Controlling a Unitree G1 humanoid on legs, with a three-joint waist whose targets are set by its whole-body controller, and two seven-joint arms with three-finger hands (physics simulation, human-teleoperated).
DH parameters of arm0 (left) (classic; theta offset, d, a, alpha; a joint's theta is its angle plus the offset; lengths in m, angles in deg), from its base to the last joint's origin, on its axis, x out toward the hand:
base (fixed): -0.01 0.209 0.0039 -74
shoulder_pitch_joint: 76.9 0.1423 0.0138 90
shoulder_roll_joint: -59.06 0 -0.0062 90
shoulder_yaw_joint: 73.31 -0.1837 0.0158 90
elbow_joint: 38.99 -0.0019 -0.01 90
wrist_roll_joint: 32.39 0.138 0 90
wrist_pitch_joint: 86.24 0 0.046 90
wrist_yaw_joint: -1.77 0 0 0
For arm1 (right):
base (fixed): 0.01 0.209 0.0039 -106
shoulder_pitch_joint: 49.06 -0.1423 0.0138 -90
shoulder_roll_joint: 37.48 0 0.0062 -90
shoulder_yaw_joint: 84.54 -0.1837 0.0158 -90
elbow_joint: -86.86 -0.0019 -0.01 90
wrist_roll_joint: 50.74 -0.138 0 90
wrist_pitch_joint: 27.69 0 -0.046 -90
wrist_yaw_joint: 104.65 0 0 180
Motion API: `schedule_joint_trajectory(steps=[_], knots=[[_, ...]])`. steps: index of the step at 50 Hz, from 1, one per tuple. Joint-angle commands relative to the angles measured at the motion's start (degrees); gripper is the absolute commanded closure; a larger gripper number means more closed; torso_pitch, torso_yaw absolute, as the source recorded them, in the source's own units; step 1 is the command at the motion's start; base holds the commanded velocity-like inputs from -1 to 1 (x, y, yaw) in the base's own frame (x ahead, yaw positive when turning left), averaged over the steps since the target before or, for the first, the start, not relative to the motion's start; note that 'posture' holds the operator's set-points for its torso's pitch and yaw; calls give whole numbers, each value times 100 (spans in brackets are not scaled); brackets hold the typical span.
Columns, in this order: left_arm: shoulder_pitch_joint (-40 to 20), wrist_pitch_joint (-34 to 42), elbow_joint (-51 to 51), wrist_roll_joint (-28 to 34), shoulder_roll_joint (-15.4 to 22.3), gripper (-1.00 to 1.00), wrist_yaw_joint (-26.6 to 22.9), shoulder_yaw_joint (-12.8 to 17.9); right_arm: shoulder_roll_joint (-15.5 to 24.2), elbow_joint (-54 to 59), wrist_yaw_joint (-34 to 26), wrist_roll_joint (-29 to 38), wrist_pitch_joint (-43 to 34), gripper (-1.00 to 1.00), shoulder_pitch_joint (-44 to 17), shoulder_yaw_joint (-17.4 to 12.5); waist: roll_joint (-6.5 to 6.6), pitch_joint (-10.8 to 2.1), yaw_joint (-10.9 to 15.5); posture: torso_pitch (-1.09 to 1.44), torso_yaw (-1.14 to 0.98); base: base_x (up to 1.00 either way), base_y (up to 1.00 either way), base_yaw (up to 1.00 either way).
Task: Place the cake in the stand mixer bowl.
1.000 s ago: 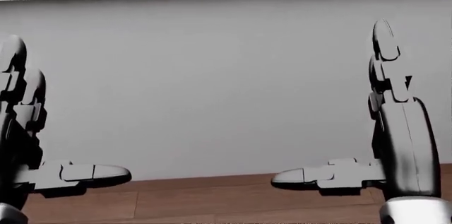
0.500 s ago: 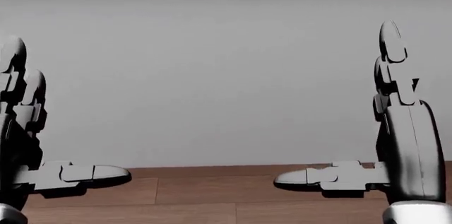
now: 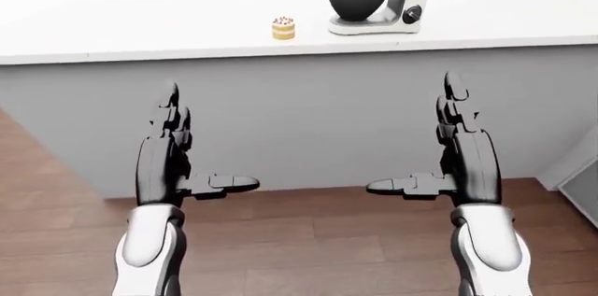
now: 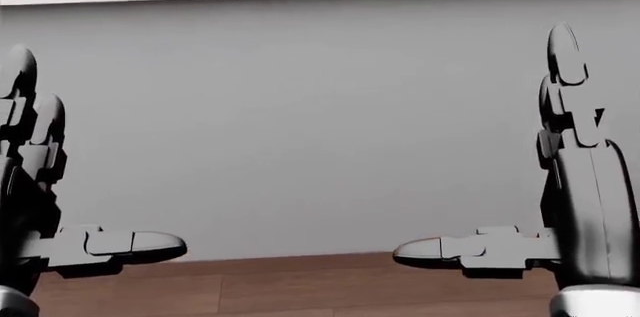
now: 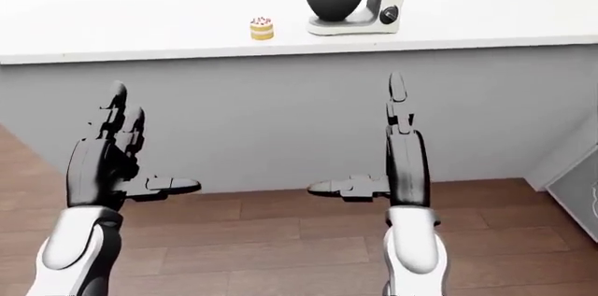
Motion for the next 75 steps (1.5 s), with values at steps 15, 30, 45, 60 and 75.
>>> schedule_joint_trajectory(steps=[15, 30, 45, 60, 75], knots=[[-82, -193, 176, 3, 17, -100, 28, 14, 4, -174, 38, 20, 185, -100, -65, 24, -249, -60, -7, 0, 0, 18, 0, 0], [-86, -188, 183, 6, 20, -100, 29, 20, -2, -204, 35, 26, 173, -100, -49, 27, -2, -60, 63, 0, 0, 19, 0, 0], [-97, -184, 182, 2, 28, -100, 29, 37, 8, -211, 24, 7, 182, -100, -28, -11, -38, -45, -42, 0, 0, 16, 0, 0], [-47, -280, 136, 43, 12, -100, 29, 6, -1, -227, 36, -8, 231, -100, 33, -27, -406, -138, 75, 0, 0, 14, 0, 0], [-101, -217, 152, 41, 29, -100, 24, 23, 4, -248, 35, -11, 219, -100, 36, -44, 187, -92, 21, 0, 0, 14, 0, 0]])
